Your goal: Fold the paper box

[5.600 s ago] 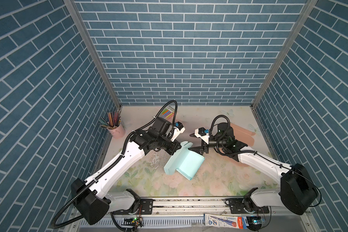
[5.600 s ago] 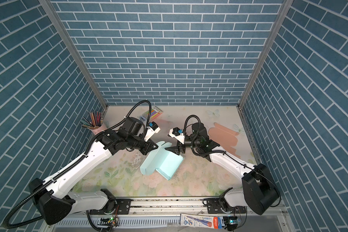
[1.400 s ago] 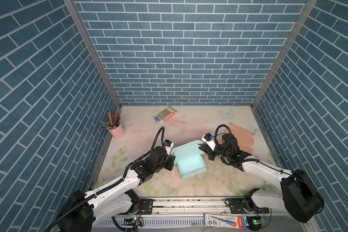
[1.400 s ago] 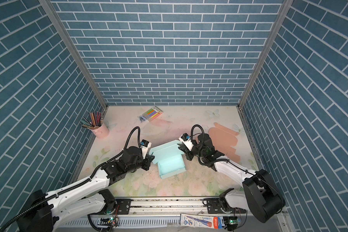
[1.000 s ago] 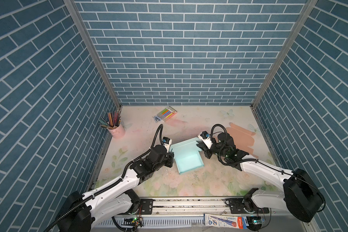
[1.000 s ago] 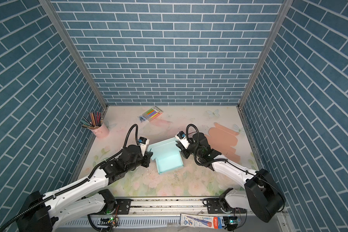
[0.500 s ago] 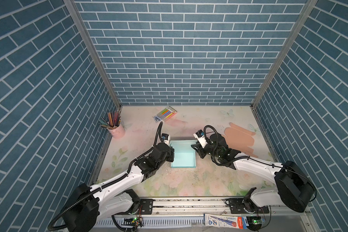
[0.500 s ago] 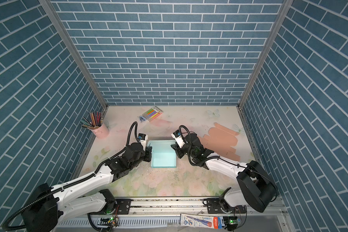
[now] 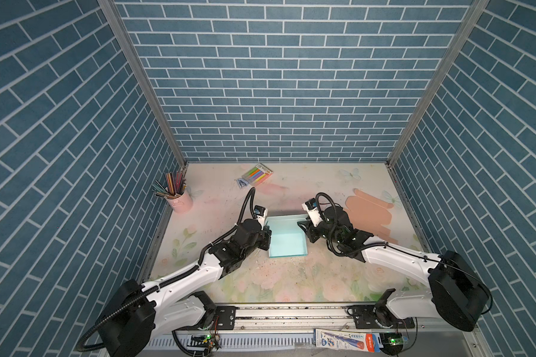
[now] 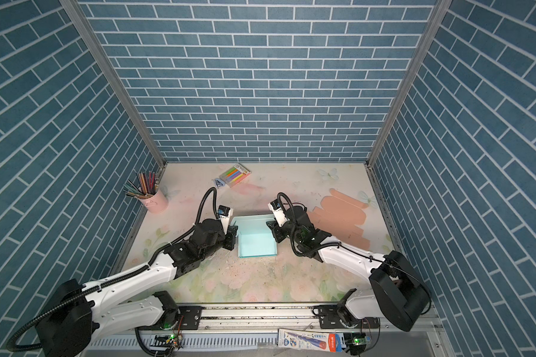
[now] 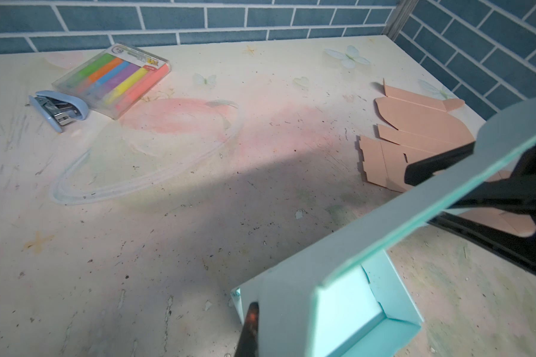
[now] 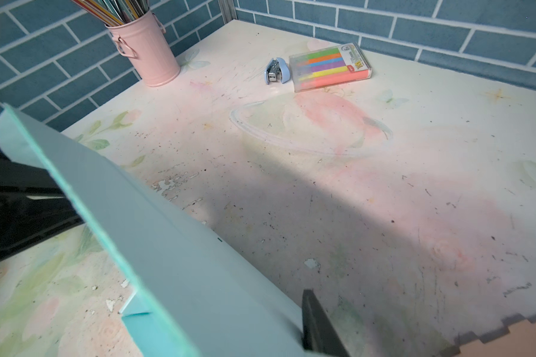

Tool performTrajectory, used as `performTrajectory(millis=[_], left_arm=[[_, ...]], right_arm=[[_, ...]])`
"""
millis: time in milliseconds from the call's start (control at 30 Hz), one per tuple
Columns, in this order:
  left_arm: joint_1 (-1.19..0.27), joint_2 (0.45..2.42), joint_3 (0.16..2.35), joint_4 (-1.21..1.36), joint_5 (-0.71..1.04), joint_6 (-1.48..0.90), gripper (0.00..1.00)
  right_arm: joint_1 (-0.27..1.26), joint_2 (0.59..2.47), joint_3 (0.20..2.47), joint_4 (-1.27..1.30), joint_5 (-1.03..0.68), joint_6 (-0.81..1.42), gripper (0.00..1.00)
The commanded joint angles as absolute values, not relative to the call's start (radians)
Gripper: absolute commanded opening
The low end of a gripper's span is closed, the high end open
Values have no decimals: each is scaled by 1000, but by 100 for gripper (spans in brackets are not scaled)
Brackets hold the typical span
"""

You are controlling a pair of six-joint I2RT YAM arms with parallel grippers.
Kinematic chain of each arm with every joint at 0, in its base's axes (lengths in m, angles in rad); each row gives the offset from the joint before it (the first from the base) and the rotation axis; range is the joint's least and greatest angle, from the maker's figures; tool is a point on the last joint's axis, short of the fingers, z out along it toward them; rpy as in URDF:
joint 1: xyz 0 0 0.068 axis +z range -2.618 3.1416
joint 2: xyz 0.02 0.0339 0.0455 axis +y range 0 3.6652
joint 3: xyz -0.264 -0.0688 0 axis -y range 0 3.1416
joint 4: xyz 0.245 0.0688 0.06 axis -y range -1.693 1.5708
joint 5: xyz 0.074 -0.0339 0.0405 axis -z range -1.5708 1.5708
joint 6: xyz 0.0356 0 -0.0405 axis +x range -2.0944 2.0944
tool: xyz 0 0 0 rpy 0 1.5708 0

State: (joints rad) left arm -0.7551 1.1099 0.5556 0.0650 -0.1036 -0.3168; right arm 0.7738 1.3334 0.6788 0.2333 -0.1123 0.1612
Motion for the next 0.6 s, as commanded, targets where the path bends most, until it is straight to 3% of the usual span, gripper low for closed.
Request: performTrajectory(millis=[0, 567], left_arm=[[-754, 1119, 600, 74, -51, -264, 1], [-750, 1124, 601, 55, -31, -224, 1]], right_arm=[[782, 1296, 678, 169, -65, 183, 30], [712, 1135, 552, 193, -109, 179, 31]])
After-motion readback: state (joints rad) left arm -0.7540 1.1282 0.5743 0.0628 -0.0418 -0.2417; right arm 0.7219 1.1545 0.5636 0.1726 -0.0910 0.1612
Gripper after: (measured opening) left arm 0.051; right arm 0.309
